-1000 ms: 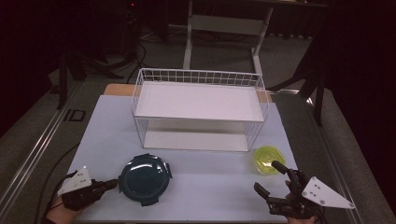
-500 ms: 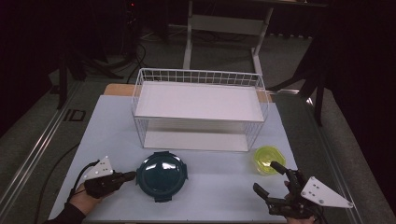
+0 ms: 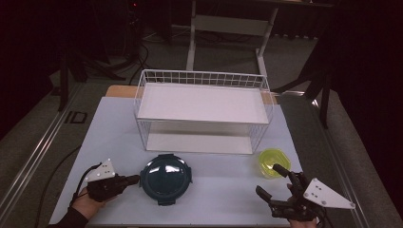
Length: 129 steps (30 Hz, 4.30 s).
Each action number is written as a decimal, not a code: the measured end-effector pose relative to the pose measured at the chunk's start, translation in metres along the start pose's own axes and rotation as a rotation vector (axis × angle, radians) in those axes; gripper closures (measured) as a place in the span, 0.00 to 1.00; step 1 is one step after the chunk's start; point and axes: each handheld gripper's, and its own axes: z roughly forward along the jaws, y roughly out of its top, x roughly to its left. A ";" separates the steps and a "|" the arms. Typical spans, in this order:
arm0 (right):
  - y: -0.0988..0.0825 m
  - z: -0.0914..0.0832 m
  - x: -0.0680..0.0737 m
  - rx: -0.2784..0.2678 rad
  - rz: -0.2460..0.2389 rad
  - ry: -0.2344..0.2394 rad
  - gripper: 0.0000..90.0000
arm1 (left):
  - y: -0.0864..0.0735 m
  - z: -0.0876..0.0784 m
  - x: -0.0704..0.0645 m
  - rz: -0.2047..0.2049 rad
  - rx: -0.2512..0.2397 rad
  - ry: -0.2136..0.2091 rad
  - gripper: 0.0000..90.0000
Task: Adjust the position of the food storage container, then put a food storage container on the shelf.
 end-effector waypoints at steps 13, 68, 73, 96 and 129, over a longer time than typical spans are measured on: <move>0.000 0.002 0.000 0.002 -0.006 0.013 0.15 | 0.016 0.028 -0.008 0.016 0.007 -0.031 1.00; -0.003 0.008 0.004 0.020 0.000 0.036 0.15 | 0.050 0.076 -0.037 0.036 0.023 -0.144 0.95; 0.000 0.012 0.007 0.016 0.011 0.048 0.15 | 0.057 0.063 -0.038 0.001 -0.033 -0.144 0.58; 0.000 0.076 0.021 0.170 0.065 0.118 0.18 | 0.086 0.057 -0.056 -0.066 -0.095 -0.129 0.02; -0.063 0.129 -0.023 0.564 0.769 0.175 0.23 | 0.054 0.101 -0.028 -0.575 0.095 -0.244 0.19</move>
